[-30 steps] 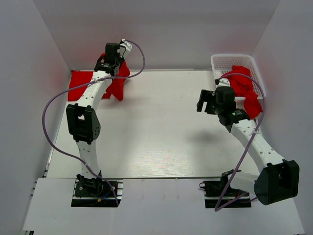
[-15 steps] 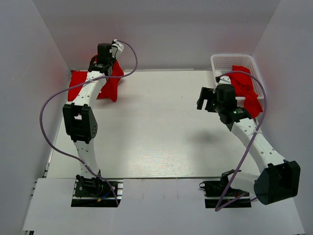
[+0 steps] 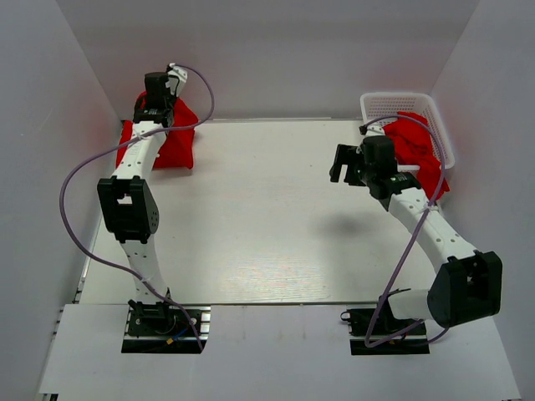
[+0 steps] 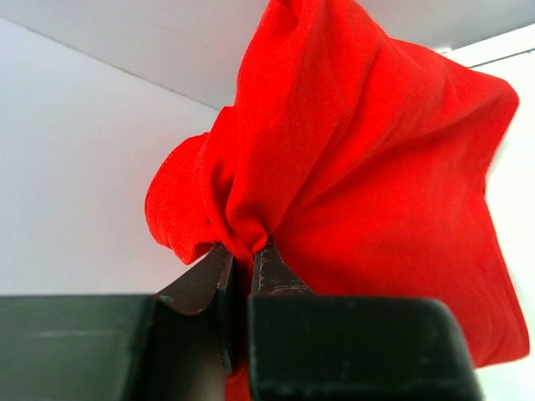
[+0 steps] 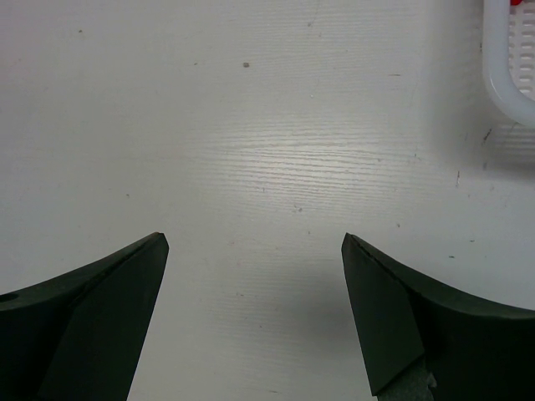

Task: Fold and stack the t-shirts
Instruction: Put the neatly folded tshirt into the corner of the board with the left arm

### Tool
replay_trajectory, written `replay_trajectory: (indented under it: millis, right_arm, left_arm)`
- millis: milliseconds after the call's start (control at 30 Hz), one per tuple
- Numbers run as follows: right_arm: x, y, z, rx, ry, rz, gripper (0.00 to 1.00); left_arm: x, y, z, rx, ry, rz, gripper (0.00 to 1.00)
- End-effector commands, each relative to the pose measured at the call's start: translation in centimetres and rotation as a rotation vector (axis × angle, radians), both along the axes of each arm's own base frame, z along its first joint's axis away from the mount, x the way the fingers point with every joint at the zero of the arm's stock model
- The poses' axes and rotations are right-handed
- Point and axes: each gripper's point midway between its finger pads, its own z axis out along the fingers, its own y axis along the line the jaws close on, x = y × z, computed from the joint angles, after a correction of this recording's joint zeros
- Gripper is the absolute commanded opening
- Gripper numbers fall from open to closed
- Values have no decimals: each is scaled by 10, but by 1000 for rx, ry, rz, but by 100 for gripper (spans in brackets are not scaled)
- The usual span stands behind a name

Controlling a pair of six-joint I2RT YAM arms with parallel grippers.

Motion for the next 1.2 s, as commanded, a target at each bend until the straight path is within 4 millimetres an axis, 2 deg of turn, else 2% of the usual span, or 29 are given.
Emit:
replay_trajectory:
  millis: [0,67,100,133,167,200,300,333,400,500,533,600,633,667,733,767,800,833,867,967,1067,1133,1167]
  right_arm:
    - [13,10,27,32,-69,31,90]
    - [15,10,24,26,-59,27,90]
    - [16,9,26,27,-63,22,90]
    - [16,10,25,28,-59,25,90]
    - [17,11,26,30,-62,28,90]
    - [18,11,26,29,-62,30,90]
    - [22,13,29,30,-62,32,90]
    - [22,14,29,33,-56,34,90]
    - [25,16,30,35,-56,43,90]
    - [27,18,31,40,-54,49,90]
    - [28,18,32,40,-53,47,90]
    - [29,20,31,46,-48,49,90]
    - [29,20,33,46,-51,50,90]
    - [29,20,33,45,-48,50,90]
    - [29,20,32,48,-41,47,90]
    - [30,21,34,49,-43,52,90]
    - [31,22,34,52,-43,50,90]
    - [31,23,40,55,-50,57,90]
    - [32,23,43,53,-58,58,90]
    - [34,23,50,47,-73,57,90]
    - [33,24,54,59,-79,61,90]
    - [31,24,53,67,-73,61,90]
    - [26,26,51,72,-67,77,90]
  left_arm:
    - [1,15,37,-4,-116,28,0]
    - [3,21,38,-3,-127,38,0]
    - [8,29,27,1,-118,57,0]
    - [9,35,31,1,-136,67,0]
    - [11,35,24,9,-121,65,0]
    - [12,41,26,6,-131,67,0]
    - [18,50,6,-10,-98,70,0]
    - [18,50,10,-10,-107,70,0]
    - [22,54,-6,-13,-80,71,0]
    - [24,65,-17,-22,-73,93,0]
    - [25,67,-14,-17,-87,105,0]
    - [25,76,-29,-20,-65,132,0]
    - [26,83,-23,-19,-84,142,0]
    - [26,90,-26,-15,-82,161,0]
    - [27,91,-31,-15,-73,162,0]
    - [24,98,-31,-18,-77,187,5]
    - [24,98,-38,-19,-54,188,24]
    - [23,103,-38,-29,-59,201,80]
    - [22,103,-33,-40,-74,206,100]
    - [15,119,-19,-72,-110,280,100]
    - [16,116,-16,-94,-117,278,100]
    - [14,121,-2,-108,-147,291,100]
    - [12,117,7,-133,-165,281,100]
